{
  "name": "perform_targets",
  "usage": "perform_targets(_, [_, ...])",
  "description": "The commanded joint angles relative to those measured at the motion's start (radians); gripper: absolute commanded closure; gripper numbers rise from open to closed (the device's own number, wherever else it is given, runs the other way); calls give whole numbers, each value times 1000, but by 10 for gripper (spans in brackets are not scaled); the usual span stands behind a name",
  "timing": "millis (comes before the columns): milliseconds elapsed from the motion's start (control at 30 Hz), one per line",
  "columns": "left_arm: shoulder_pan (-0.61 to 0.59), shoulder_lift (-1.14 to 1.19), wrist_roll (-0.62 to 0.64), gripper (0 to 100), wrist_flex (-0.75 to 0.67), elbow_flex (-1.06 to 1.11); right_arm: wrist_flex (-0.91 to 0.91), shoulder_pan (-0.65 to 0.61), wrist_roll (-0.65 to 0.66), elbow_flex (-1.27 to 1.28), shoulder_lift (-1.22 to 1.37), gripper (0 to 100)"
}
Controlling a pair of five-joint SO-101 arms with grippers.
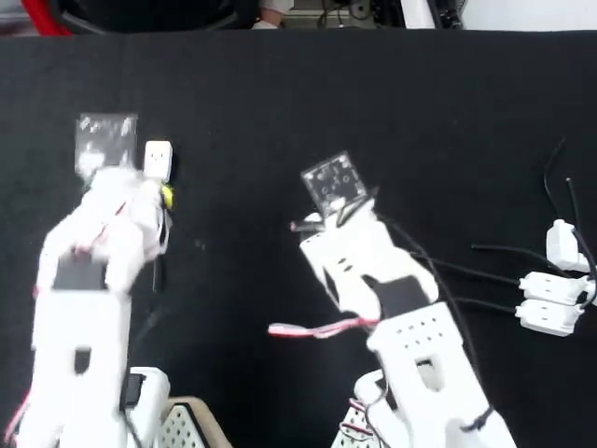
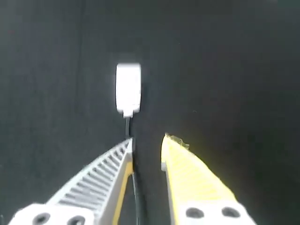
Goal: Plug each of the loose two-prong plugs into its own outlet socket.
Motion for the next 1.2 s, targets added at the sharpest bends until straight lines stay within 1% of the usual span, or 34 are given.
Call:
perform_targets(0, [-76,270,2,887,-135,-139,-21,48,8,-111,110,986])
perform_targets(67, [-116,367,2,887,-195,-174,-20,60,8,-147,179,986])
perform_targets(133, [-131,463,2,887,-230,-222,-18,68,8,-180,242,986])
perform_targets(300, [-130,720,2,887,-232,-389,-17,68,11,-239,369,986])
perform_targets(467, [-125,924,2,887,-232,-527,-17,69,17,-268,427,986])
perform_targets(600, [-87,1022,-2,887,-241,-590,-15,83,17,-275,432,986])
perform_targets(733, [-44,1082,-51,888,-241,-677,-15,123,17,-294,441,986])
perform_targets(867, [-21,1146,-52,888,-241,-754,-15,126,17,-294,441,986])
perform_targets(967, [-33,1229,-52,887,-241,-814,-15,124,17,-294,441,986])
perform_targets(1167, [-101,1407,-51,887,-233,-974,-15,124,18,-294,441,986])
